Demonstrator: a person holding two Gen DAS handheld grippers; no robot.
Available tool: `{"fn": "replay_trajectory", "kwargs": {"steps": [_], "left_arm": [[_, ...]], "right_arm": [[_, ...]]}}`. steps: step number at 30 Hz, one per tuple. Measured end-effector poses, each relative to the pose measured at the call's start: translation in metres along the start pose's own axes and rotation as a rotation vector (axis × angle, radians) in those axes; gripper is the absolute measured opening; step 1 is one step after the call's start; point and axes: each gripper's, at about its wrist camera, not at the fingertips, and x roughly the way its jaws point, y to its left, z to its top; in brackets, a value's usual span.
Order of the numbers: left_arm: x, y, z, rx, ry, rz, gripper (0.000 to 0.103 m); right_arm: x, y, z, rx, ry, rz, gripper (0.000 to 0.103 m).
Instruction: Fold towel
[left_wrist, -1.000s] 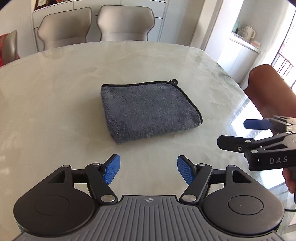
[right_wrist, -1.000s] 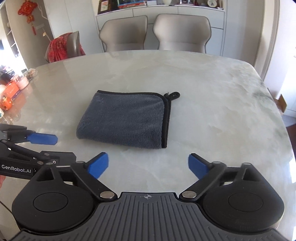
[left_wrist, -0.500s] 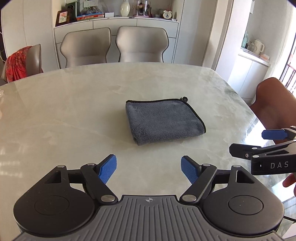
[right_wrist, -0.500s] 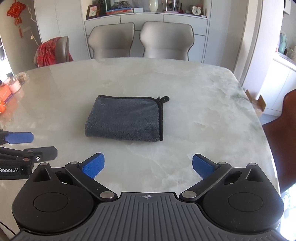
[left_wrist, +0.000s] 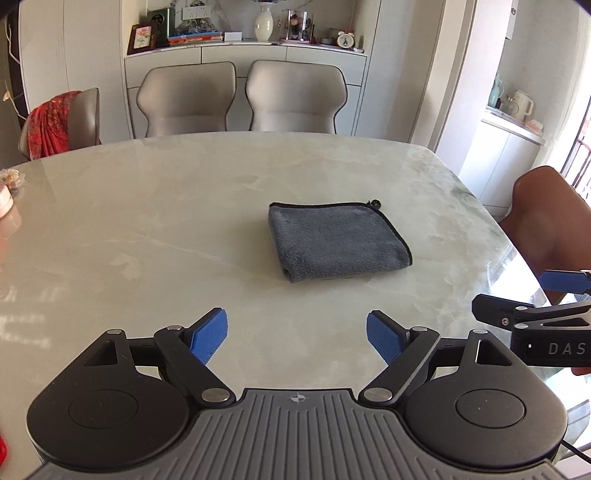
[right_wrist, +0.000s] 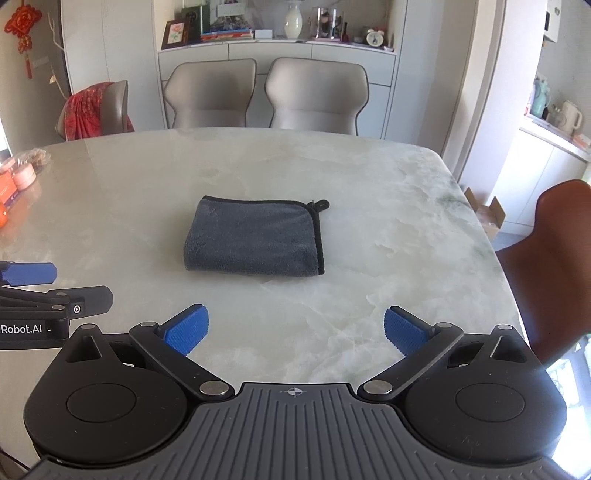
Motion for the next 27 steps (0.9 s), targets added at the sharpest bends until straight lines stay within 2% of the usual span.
{"fn": "replay_trajectory", "kwargs": {"steps": [9, 27], "left_arm": [[-0.008, 0.011, -0.005, -0.028, 0.005, 0.001, 0.092], [-0.014, 0.016, -0.009, -0.034, -0.007, 0.025, 0.093]], "right_arm": [[-0.013, 0.006, -0.006, 0.006, -0.016, 0.006, 0.103], [-0.017, 0.011, -0.011, 0.003, -0.022, 0.014, 0.102]]}}
